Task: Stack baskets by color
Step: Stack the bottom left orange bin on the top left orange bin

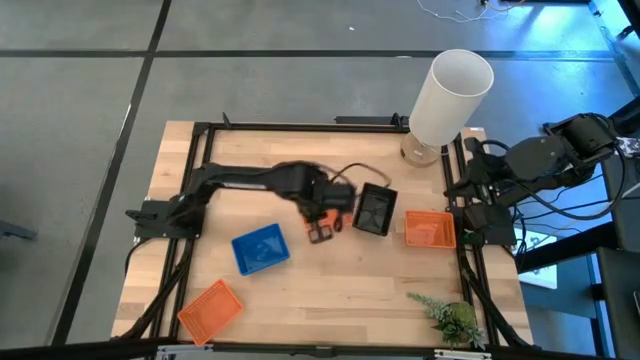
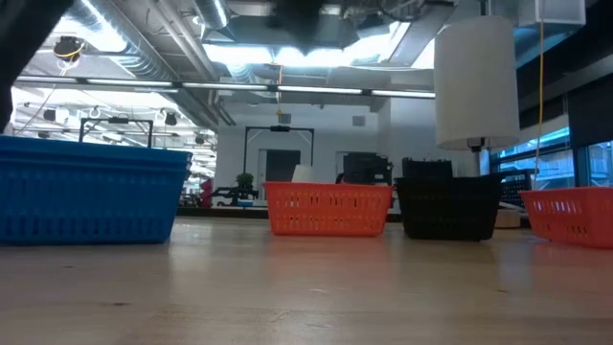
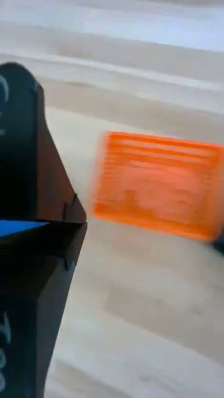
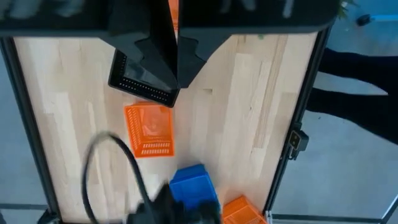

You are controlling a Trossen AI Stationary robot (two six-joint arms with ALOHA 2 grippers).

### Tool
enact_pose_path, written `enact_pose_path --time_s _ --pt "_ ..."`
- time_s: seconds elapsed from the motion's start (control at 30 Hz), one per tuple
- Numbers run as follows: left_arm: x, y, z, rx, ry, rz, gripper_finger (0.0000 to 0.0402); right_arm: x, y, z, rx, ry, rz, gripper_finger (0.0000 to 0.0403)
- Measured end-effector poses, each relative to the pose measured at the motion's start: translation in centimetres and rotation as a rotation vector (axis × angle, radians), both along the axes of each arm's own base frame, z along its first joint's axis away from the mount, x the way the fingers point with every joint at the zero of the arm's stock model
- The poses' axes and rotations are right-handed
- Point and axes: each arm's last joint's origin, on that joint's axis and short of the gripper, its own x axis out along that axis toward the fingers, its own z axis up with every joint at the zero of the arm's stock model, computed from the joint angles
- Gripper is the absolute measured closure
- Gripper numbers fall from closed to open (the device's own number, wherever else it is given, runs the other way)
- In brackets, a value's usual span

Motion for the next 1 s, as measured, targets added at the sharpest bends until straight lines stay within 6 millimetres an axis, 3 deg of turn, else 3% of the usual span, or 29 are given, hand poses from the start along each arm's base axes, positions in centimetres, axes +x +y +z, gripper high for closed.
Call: enact_pose_path --time_s 0.23,0.5,0.7,0.87,1.0 --pt "-4.1 -6.6 3.1 -0.172 -0.017 0.025 0.0401 0.0 0.1 0.0 -0.033 -0.003 0.061 0.0402" --pt "-8.9 -13.7 5.0 -0.354 -0.024 0.239 0.0401 -0.1 0.3 0.0 -0.003 0.014 0.149 0.0402" --pt "-12.5 -19.2 4.7 -0.413 0.0 0.391 0.0401 0.1 0.8 -0.1 0.066 0.049 0.258 0.0402" --pt "-15.9 -23.4 2.6 -0.392 0.054 0.538 0.0401 0.8 1.2 -0.3 0.086 0.068 0.269 0.0402" --pt "-18.3 -25.6 0.8 -0.347 0.112 0.542 0.04 1.8 1.6 -0.1 0.092 0.04 0.273 0.0402"
